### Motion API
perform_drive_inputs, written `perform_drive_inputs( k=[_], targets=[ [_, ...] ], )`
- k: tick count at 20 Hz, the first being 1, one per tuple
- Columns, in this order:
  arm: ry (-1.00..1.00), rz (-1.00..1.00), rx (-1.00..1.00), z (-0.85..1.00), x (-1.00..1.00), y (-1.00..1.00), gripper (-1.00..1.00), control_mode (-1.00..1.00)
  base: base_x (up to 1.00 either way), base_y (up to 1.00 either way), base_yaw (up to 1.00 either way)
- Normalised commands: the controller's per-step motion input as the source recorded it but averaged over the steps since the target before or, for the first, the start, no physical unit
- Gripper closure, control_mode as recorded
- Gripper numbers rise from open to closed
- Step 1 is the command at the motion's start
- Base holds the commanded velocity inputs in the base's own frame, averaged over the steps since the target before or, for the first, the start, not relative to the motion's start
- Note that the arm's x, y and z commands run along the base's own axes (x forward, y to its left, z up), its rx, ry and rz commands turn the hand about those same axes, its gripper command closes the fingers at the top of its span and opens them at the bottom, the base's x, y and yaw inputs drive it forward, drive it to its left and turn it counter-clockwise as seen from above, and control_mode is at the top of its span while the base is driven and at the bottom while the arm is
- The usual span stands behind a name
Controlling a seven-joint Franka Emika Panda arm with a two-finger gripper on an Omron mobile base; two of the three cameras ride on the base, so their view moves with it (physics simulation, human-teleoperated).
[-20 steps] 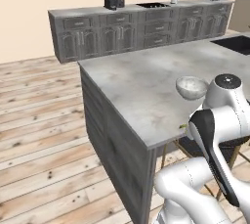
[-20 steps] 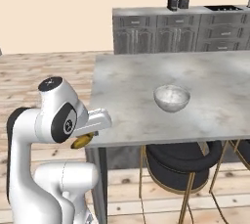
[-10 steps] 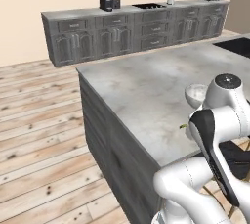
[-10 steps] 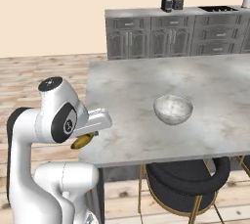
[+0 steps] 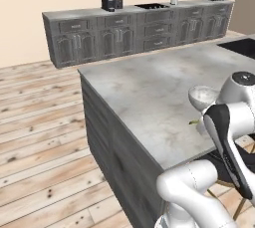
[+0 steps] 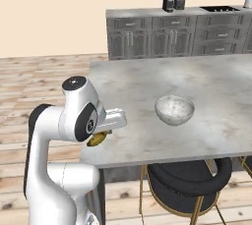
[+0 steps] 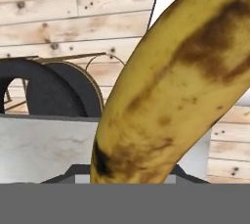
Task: Retrieve the kiwi and banana from the fridge and place them into the bowl on the dining table.
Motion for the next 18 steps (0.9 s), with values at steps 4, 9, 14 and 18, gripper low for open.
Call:
perform_drive_inputs(
  k=[4, 9, 14, 18],
  targets=[
    [0.00, 0.00, 0.13, 0.00, 0.42, -0.78, 1.00, -1.00, 0.00, 0.00, 0.00],
    [0.00, 0.00, 0.09, 0.00, 0.63, -0.66, 1.00, -1.00, 0.00, 0.00, 0.00],
    [0.00, -0.01, 0.01, 0.00, 0.77, -0.51, 1.00, -1.00, 0.00, 0.00, 0.00],
    [0.00, 0.00, 0.00, 0.00, 0.84, -0.29, 1.00, -1.00, 0.00, 0.00, 0.00]
  ],
)
